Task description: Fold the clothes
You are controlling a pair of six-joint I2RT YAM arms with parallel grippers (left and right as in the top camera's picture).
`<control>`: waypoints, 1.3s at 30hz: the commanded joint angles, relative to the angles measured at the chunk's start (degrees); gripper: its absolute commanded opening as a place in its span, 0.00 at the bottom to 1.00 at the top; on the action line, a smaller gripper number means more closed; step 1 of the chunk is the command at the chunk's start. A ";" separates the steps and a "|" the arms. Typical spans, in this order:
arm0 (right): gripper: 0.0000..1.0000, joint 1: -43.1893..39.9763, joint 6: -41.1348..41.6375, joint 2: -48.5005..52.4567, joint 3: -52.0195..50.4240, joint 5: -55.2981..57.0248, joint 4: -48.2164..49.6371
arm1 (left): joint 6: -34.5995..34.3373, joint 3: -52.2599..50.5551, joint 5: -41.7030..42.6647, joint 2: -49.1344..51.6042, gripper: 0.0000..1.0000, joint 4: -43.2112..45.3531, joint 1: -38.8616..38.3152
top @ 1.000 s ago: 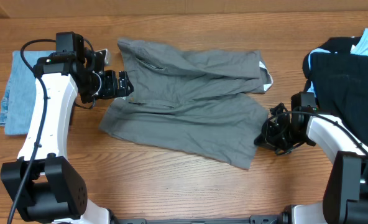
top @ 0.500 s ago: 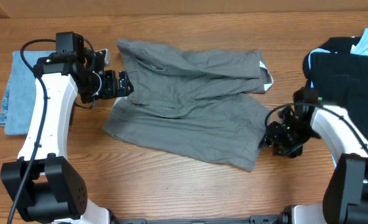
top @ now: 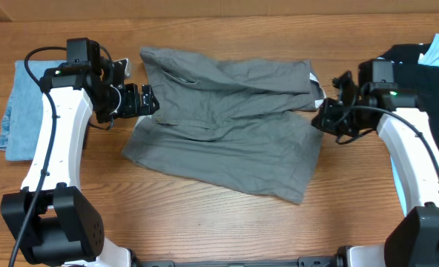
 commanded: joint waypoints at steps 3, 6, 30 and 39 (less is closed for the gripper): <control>0.04 4.98 -0.68 4.33 -5.29 3.87 10.21 | -0.15 0.11 -0.39 0.22 1.00 -0.02 -0.20; 0.04 5.53 0.44 7.34 -8.50 5.68 15.82 | -0.15 0.11 -0.42 0.20 1.00 -0.02 -0.20; 0.14 2.84 10.69 5.09 -4.61 14.36 4.11 | -0.15 0.11 -0.39 0.22 1.00 -0.02 -0.20; 0.89 0.70 7.72 -3.76 16.41 18.36 -14.86 | 0.28 0.11 -2.21 0.22 1.00 3.52 -0.20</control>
